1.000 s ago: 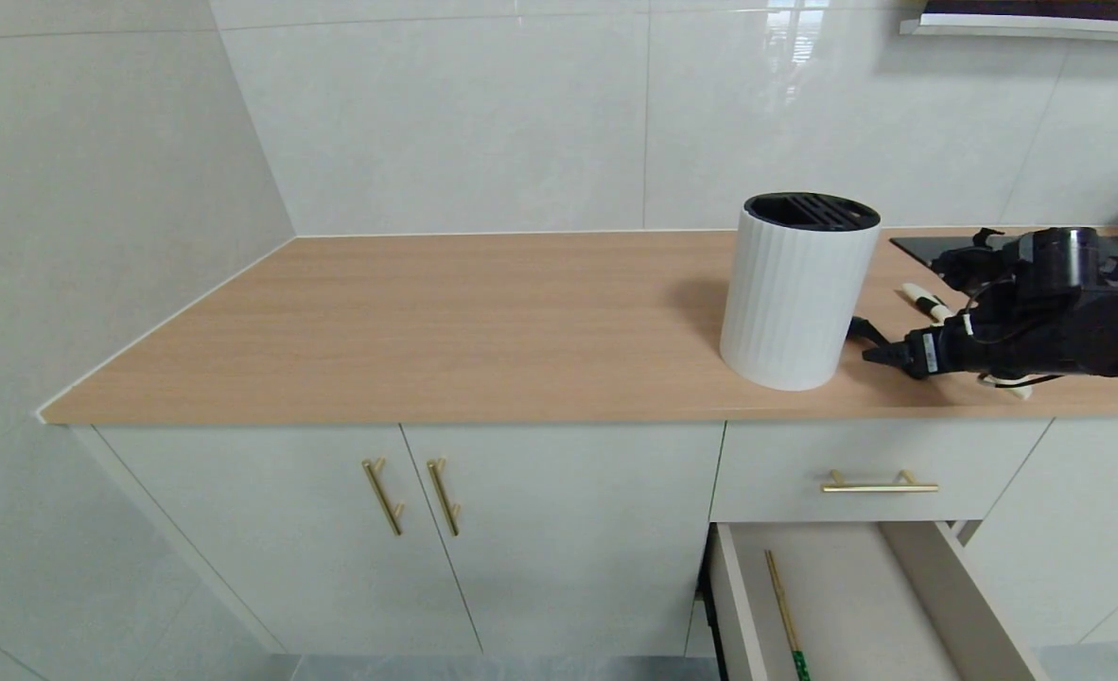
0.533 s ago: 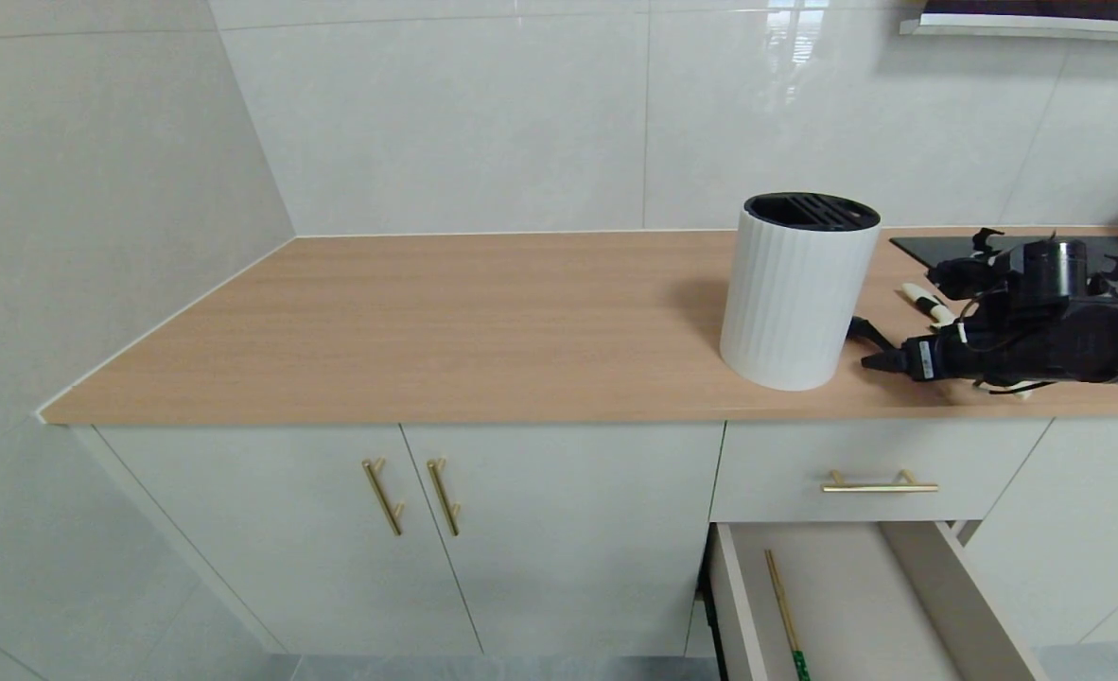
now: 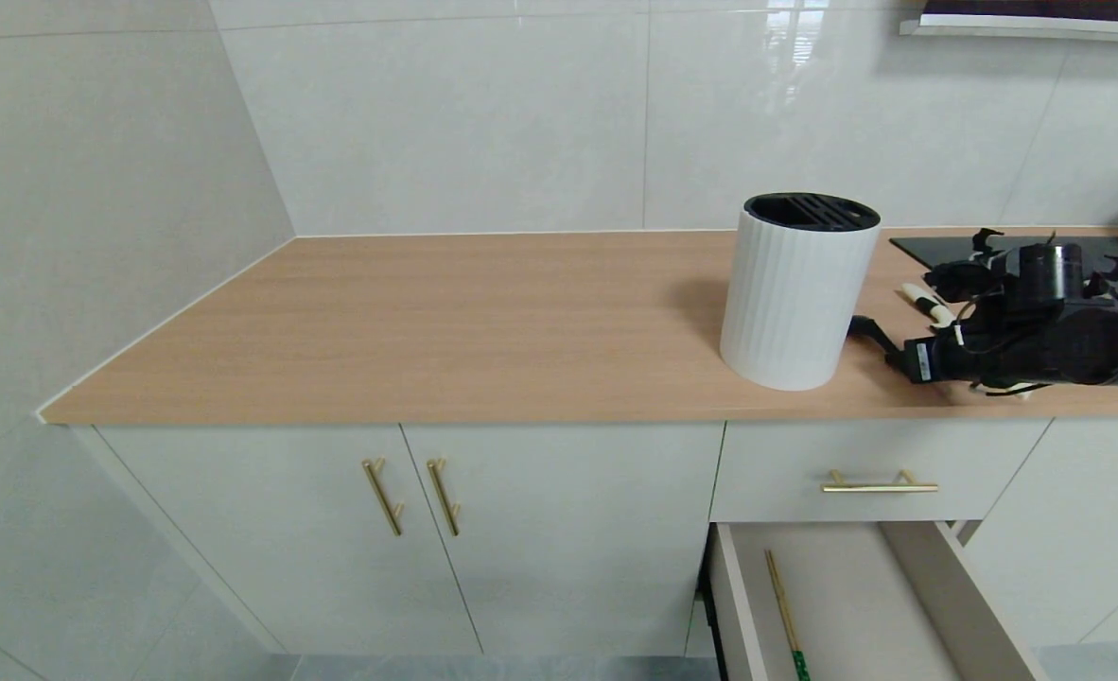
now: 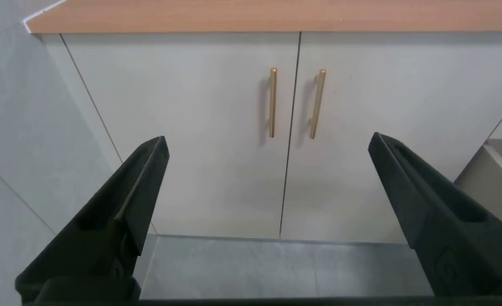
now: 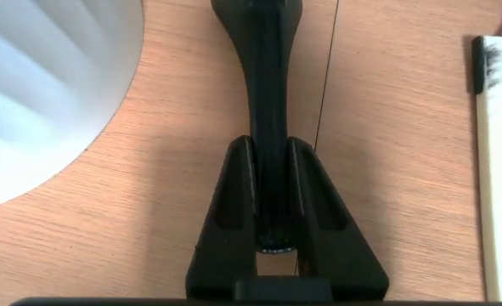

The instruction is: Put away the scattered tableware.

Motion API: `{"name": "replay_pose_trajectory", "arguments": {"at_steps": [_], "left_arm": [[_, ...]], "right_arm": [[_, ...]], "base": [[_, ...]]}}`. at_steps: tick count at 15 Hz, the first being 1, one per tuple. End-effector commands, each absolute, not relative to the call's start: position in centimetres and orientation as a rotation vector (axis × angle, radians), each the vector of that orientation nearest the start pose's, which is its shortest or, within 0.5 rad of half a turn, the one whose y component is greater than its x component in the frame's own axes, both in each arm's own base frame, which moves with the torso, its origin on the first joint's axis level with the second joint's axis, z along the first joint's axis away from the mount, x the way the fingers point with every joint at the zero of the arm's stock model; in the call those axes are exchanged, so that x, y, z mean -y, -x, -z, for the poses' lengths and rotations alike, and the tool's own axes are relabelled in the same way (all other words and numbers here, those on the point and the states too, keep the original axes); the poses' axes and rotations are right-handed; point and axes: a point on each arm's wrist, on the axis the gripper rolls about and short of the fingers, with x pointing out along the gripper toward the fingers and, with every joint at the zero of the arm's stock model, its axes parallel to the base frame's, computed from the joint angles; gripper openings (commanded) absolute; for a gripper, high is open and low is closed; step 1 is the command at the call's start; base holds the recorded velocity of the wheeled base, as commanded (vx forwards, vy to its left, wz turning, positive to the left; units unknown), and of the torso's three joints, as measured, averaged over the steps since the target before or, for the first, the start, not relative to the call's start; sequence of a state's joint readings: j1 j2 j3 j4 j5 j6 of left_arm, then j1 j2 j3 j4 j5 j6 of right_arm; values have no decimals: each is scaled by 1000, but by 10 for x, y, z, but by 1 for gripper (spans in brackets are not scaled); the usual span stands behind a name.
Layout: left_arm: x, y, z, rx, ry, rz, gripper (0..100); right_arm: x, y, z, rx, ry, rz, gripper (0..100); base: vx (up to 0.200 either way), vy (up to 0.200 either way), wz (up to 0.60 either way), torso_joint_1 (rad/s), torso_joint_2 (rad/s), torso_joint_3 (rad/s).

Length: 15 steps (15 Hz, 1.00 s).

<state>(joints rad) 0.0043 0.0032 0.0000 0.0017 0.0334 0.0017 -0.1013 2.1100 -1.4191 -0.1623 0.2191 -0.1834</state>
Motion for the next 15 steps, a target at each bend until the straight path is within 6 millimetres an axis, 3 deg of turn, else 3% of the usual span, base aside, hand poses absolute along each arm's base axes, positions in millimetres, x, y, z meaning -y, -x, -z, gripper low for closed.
{"name": "replay_pose_trajectory", "arguments": {"at_steps": [1,3,6,8,10,15], "left_arm": [[-1,23,-75,-5,-2,-38,100],[-1,23,-75,-5,-2,-38,100],[-1,23,-75,-5,-2,-38,100],[-1,23,-75,-5,-2,-38,100],[-1,23,-75,-5,-2,-38,100],[-1,23,-75,-5,-2,-38,100]], "right_arm": [[38,-422,-155,-506,94,-162,0],[37,-420,-159,-499,95,-158,0],[27,-377,-201,-487,-50,-39,0],[27,-353,-219,-480,-102,46,0],[24,-305,-220,-544,-119,87,0],[17,-225,-202,-601,-119,88,0]], "base": [[0,0,0,0,0,0],[0,0,0,0,0,0],[0,0,0,0,0,0],[0,0,0,0,0,0],[0,0,0,0,0,0],[0,0,0,0,0,0]]}}
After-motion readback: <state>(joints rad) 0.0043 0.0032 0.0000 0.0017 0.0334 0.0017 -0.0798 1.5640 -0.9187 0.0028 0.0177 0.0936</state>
